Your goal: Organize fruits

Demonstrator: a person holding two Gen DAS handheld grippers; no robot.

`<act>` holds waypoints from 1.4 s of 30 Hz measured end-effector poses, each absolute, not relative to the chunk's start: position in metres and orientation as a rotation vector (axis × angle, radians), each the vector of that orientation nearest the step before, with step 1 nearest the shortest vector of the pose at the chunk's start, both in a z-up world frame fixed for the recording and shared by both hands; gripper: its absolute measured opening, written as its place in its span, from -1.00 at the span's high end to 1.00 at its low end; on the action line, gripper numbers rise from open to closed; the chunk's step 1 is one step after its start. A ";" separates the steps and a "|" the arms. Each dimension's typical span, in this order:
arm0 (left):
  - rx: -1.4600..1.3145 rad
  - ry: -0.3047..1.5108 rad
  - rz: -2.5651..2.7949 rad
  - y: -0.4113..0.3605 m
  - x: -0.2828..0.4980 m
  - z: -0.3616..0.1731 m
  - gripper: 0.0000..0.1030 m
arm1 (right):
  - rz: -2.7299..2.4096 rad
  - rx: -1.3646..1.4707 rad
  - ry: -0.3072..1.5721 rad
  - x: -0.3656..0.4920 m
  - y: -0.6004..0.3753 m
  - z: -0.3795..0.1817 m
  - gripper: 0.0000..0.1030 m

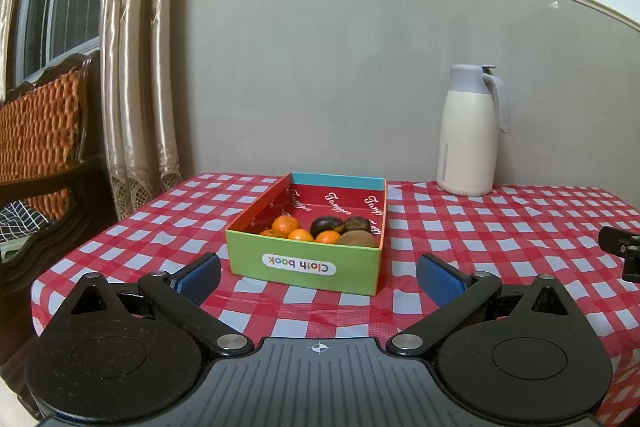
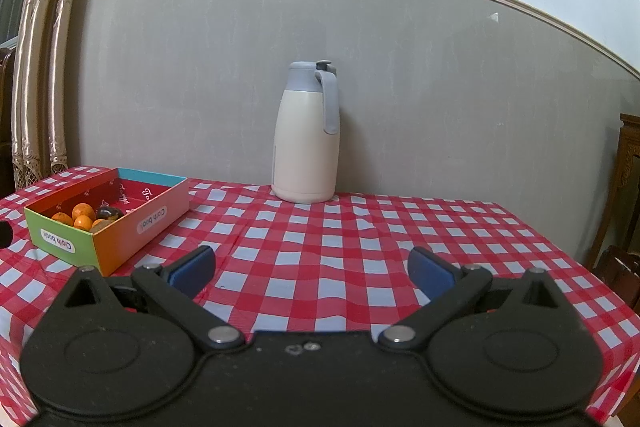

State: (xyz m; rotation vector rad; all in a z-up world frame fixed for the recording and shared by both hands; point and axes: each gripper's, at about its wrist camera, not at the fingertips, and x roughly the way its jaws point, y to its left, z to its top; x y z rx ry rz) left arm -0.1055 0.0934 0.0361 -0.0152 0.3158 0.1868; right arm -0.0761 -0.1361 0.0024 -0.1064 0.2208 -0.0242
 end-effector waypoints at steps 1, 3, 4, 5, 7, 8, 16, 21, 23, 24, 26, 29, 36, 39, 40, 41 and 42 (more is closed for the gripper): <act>-0.016 0.316 0.187 0.093 -0.106 0.036 -1.00 | -0.024 -0.107 0.221 -0.076 -0.136 0.002 -1.00; -0.016 0.316 0.188 0.093 -0.106 0.036 -1.00 | -0.024 -0.107 0.221 -0.076 -0.136 0.002 -1.00; -0.016 0.315 0.188 0.093 -0.106 0.036 -1.00 | -0.024 -0.106 0.221 -0.076 -0.136 0.003 -1.00; -0.016 0.315 0.187 0.093 -0.106 0.036 -1.00 | -0.024 -0.107 0.221 -0.076 -0.136 0.003 -1.00; -0.016 0.316 0.187 0.093 -0.105 0.036 -1.00 | -0.024 -0.107 0.221 -0.076 -0.136 0.003 -1.00; -0.016 0.316 0.188 0.093 -0.106 0.036 -1.00 | -0.025 -0.108 0.221 -0.076 -0.136 0.002 -1.00; -0.016 0.316 0.187 0.093 -0.105 0.036 -1.00 | -0.025 -0.108 0.222 -0.076 -0.136 0.002 -1.00; -0.015 0.316 0.187 0.092 -0.105 0.036 -1.00 | -0.025 -0.108 0.222 -0.076 -0.136 0.002 -1.00; -0.012 0.314 0.188 0.092 -0.105 0.036 -1.00 | -0.025 -0.109 0.222 -0.076 -0.136 0.002 -0.99; -0.010 0.314 0.187 0.091 -0.104 0.036 -1.00 | -0.025 -0.109 0.222 -0.076 -0.136 0.002 -1.00; -0.004 0.312 0.188 0.091 -0.105 0.036 -1.00 | -0.026 -0.107 0.222 -0.076 -0.136 0.002 -1.00; -0.002 0.312 0.184 0.090 -0.104 0.036 -1.00 | -0.025 -0.105 0.222 -0.075 -0.136 0.002 -1.00; -0.061 0.306 0.164 0.100 -0.106 0.036 -1.00 | -0.021 -0.101 0.225 -0.076 -0.138 -0.002 -1.00; -0.076 0.299 0.159 0.102 -0.107 0.035 -1.00 | -0.020 -0.101 0.225 -0.076 -0.138 -0.001 -1.00; -0.076 0.297 0.161 0.102 -0.107 0.035 -1.00 | -0.020 -0.101 0.225 -0.076 -0.138 -0.001 -1.00; -0.076 0.300 0.161 0.102 -0.107 0.035 -1.00 | -0.020 -0.102 0.225 -0.076 -0.138 -0.001 -1.00; -0.074 0.304 0.168 0.102 -0.106 0.035 -1.00 | -0.020 -0.103 0.225 -0.076 -0.138 -0.001 -1.00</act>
